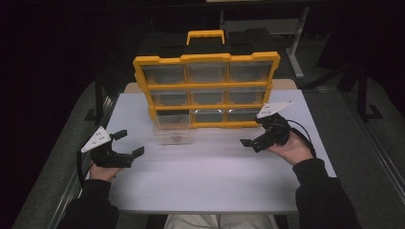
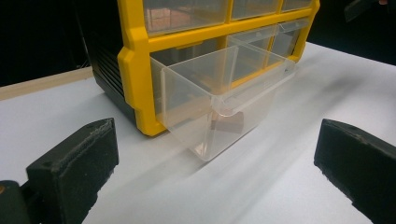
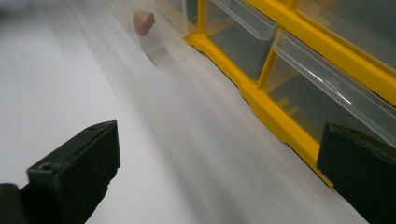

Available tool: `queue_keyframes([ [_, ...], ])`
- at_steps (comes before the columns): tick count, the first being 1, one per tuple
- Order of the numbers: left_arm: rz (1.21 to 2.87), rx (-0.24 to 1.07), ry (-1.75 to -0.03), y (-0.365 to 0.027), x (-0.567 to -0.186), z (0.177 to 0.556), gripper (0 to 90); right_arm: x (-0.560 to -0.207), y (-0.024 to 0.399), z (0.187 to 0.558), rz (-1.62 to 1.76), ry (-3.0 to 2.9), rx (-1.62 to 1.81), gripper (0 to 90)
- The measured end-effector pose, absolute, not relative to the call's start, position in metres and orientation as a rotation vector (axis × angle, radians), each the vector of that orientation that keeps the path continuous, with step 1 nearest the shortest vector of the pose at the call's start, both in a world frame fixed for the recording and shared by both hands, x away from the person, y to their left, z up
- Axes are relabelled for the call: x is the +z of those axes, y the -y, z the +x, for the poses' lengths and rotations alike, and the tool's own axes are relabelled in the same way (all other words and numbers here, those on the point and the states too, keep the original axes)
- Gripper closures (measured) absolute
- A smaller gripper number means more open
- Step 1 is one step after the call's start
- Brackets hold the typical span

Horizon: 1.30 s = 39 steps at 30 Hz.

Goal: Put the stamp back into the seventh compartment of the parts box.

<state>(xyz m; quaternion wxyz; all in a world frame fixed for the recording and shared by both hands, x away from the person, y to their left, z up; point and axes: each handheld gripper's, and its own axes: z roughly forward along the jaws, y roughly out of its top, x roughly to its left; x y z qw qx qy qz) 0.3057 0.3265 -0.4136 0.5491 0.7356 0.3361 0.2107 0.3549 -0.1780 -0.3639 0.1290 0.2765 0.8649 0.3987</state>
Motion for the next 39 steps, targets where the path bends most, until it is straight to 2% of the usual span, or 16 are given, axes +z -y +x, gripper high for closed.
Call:
queue_keyframes([
  [18, 1.752, 0.490, -0.799, -0.326, -0.415, 0.307, 0.0, -0.378, 0.214, 0.330, 0.894, -2.419, 1.240, 0.0],
  [39, 1.758, 0.486, -0.806, -0.325, -0.416, 0.307, 0.0, -0.410, 0.254, 0.305, 1.030, -2.314, 1.292, 0.0],
])
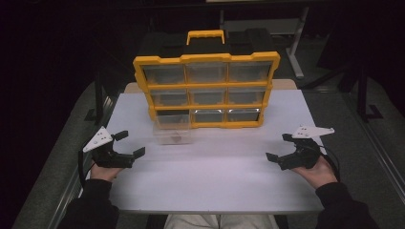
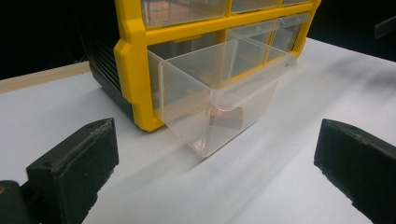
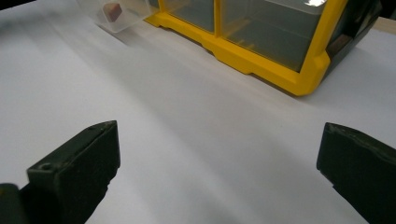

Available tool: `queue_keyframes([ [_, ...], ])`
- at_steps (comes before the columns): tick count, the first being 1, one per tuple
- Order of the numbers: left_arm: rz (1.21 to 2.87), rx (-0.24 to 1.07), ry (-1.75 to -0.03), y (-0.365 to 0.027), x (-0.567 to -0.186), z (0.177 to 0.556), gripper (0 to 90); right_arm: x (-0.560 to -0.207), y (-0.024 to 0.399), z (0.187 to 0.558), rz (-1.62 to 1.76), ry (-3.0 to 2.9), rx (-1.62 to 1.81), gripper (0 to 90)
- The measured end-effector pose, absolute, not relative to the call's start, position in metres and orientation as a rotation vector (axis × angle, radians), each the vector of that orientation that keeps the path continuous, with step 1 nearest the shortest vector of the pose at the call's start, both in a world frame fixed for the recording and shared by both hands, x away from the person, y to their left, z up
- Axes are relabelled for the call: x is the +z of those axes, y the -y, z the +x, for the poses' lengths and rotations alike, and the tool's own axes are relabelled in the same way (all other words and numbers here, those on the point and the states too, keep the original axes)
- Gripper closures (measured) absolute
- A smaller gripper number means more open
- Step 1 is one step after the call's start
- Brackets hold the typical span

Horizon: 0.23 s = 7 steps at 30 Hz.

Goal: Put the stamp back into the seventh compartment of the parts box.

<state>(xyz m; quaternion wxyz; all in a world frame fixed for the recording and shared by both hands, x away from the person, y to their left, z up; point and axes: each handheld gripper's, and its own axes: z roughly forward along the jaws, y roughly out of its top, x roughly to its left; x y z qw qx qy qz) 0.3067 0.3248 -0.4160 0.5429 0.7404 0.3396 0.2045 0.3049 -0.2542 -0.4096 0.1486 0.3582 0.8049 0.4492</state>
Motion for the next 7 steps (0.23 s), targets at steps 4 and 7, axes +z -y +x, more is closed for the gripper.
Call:
queue_keyframes([
  [4, 1.756, 0.485, -0.808, -0.325, -0.416, 0.306, 0.0, -0.415, 0.258, 0.298, 1.025, -2.298, 1.296, 0.0],
  [7, 1.755, 0.485, -0.806, -0.325, -0.416, 0.306, 0.0, -0.420, 0.261, 0.292, 1.030, -2.296, 1.292, 0.0],
])
